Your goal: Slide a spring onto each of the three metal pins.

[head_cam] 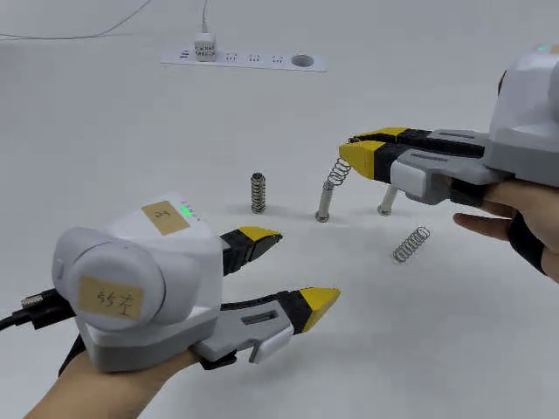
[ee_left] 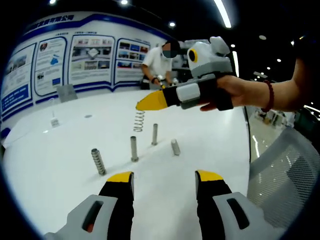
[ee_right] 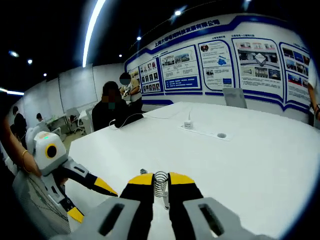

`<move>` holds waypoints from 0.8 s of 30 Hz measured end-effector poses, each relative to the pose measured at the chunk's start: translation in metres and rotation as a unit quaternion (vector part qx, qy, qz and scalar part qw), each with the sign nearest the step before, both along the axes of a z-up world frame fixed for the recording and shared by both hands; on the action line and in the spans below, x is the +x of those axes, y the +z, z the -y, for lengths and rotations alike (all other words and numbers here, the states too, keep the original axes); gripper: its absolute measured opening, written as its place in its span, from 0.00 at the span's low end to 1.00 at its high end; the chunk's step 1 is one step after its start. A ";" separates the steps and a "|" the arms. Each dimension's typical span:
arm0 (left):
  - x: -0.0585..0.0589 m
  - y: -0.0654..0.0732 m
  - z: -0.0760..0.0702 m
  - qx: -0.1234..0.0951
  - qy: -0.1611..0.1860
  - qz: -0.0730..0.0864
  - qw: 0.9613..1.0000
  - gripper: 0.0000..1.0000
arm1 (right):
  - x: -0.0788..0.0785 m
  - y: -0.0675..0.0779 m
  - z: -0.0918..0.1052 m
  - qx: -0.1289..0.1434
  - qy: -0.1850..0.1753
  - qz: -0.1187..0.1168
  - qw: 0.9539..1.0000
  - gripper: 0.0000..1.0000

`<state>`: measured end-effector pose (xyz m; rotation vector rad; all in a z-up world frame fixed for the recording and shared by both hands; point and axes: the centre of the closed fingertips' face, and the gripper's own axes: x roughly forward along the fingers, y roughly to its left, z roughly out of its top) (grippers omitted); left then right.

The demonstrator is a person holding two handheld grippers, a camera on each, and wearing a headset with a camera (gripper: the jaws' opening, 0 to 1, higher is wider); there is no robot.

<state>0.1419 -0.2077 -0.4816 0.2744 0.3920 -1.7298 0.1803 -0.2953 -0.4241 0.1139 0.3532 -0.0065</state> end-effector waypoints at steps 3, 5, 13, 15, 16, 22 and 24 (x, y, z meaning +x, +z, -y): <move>0.001 -0.001 -0.001 0.003 0.002 -0.004 1.000 0.52 | 0.003 -0.005 0.003 -0.010 -0.003 -0.006 1.000 0.11; 0.000 -0.002 -0.001 0.003 0.002 -0.006 1.000 0.52 | 0.004 -0.007 0.005 -0.014 -0.006 -0.006 1.000 0.11; 0.000 -0.003 -0.002 0.005 0.003 -0.008 1.000 0.55 | 0.008 -0.019 0.012 -0.008 -0.011 -0.014 1.000 0.11; 0.001 -0.003 -0.002 0.005 0.005 -0.008 1.000 0.56 | 0.009 -0.021 0.012 -0.012 -0.010 -0.016 1.000 0.11; 0.002 -0.003 -0.002 0.005 0.006 -0.009 1.000 0.57 | 0.009 -0.021 0.012 -0.011 -0.010 -0.016 1.000 0.11; 0.003 -0.005 -0.003 0.010 0.008 -0.011 1.000 0.58 | 0.011 -0.029 0.008 -0.024 0.002 -0.027 0.999 0.11; 0.003 -0.005 -0.002 0.009 0.008 -0.011 1.000 0.58 | 0.011 -0.031 0.006 -0.038 0.008 -0.032 0.999 0.11</move>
